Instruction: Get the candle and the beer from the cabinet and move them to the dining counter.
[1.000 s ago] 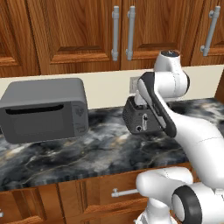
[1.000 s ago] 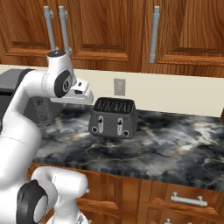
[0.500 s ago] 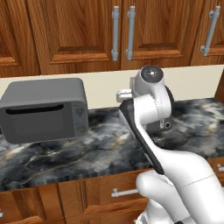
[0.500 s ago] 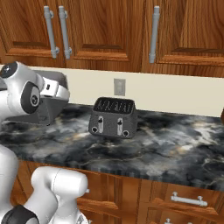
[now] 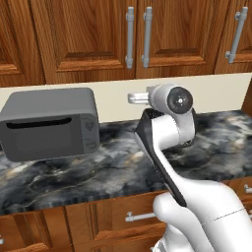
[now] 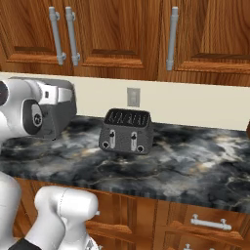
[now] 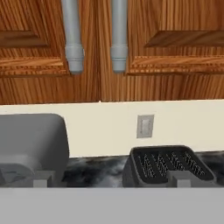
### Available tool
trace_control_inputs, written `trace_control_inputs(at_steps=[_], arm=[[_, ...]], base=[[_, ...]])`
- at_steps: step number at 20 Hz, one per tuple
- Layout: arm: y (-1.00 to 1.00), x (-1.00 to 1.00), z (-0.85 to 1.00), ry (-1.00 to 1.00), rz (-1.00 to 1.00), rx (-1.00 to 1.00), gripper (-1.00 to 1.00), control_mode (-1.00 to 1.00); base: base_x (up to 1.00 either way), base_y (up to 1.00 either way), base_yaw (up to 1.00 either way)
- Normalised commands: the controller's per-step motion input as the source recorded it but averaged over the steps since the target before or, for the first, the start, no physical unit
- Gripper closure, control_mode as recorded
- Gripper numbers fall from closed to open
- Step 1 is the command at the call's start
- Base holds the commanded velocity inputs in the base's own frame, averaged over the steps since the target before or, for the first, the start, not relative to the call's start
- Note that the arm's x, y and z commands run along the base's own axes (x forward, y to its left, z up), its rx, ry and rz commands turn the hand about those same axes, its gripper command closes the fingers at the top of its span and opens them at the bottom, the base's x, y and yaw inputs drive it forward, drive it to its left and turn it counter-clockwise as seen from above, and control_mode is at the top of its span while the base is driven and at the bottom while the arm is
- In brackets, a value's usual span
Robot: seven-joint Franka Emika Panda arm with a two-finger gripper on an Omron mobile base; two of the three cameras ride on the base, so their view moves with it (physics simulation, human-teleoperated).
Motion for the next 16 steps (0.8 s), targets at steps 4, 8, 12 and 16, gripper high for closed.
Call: trace_control_inputs(at_steps=[4, 8, 12, 16], arm=[[-0.01, 0.19, 0.7, -0.22, 0.12, 0.0, -1.0, -1.0], [-0.05, 0.31, 0.77, -0.19, 0.08, 0.0, -1.0, -1.0], [-0.15, 0.21, 0.7, -0.11, 0.01, 0.04, -1.0, -1.0], [-0.18, 0.09, 0.17, -0.01, 0.0, 0.06, -1.0, -1.0]], base=[[0.0, 0.0, 0.0], [0.0, 0.0, 0.0], [0.0, 0.0, 0.0], [0.0, 0.0, 0.0]])
